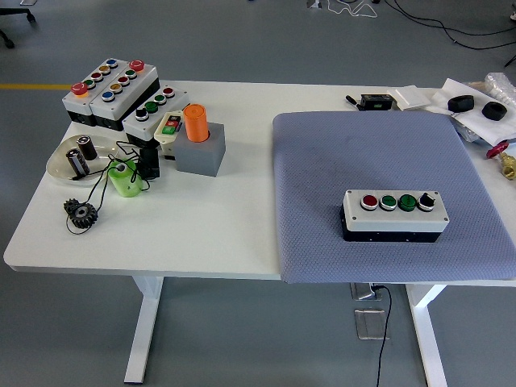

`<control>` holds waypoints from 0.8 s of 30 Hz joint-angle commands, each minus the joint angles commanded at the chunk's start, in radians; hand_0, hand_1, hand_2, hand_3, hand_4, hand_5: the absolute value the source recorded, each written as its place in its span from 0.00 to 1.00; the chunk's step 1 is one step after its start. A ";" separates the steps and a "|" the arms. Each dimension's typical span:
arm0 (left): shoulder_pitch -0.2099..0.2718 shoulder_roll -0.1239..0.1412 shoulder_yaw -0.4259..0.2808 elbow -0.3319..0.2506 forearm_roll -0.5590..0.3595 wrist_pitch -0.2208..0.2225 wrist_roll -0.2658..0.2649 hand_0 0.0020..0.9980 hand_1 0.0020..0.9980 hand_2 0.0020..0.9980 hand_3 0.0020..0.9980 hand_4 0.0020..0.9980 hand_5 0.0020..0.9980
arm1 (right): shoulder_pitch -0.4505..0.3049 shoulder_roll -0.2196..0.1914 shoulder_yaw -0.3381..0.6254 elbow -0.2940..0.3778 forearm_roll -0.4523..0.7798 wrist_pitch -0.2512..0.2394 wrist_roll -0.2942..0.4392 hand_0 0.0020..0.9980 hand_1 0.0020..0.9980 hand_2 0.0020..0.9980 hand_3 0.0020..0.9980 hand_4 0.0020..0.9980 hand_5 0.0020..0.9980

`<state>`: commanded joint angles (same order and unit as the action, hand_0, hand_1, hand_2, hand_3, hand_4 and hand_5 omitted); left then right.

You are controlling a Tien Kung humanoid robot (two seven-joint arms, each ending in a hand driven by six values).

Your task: Pick up the button,place it on the desk,press the button,press the button

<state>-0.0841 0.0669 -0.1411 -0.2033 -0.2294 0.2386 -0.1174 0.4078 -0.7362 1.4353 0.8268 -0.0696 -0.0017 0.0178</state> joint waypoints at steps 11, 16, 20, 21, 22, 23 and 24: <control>-0.003 0.001 0.032 -0.002 -0.046 0.001 -0.010 0.72 0.80 0.81 0.69 0.46 1.00 | -0.001 -0.009 0.002 0.000 0.006 -0.001 0.002 0.82 0.76 0.80 0.78 0.55 0.76; -0.012 0.007 0.070 -0.001 -0.097 -0.003 -0.025 0.72 0.80 0.82 0.69 0.46 1.00 | -0.017 -0.019 0.004 0.003 0.017 0.001 -0.002 0.82 0.76 0.80 0.78 0.54 0.75; -0.015 0.010 0.087 -0.001 -0.117 -0.006 -0.031 0.72 0.80 0.82 0.69 0.46 1.00 | -0.023 -0.024 0.009 0.001 0.021 0.002 -0.002 0.82 0.76 0.80 0.78 0.54 0.75; -0.015 0.010 0.088 -0.001 -0.119 -0.006 -0.032 0.72 0.80 0.82 0.69 0.46 1.00 | -0.023 -0.025 0.009 0.000 0.021 0.003 -0.002 0.82 0.76 0.79 0.77 0.53 0.75; -0.015 0.010 0.089 0.000 -0.120 -0.006 -0.032 0.72 0.80 0.82 0.69 0.46 1.00 | -0.023 -0.027 0.010 -0.001 0.021 0.003 -0.003 0.82 0.76 0.79 0.77 0.53 0.75; -0.016 0.010 0.088 0.000 -0.119 -0.006 -0.032 0.72 0.80 0.82 0.69 0.46 1.00 | -0.022 -0.028 0.010 -0.003 0.022 0.003 -0.003 0.82 0.76 0.79 0.77 0.53 0.75; -0.016 0.011 0.088 0.000 -0.118 -0.006 -0.032 0.72 0.80 0.82 0.69 0.46 1.00 | -0.022 -0.029 0.010 -0.004 0.022 0.003 -0.003 0.82 0.76 0.79 0.77 0.53 0.75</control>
<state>-0.0997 0.0775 -0.0532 -0.2032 -0.3476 0.2323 -0.1492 0.3860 -0.7648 1.4454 0.8232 -0.0471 0.0015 0.0151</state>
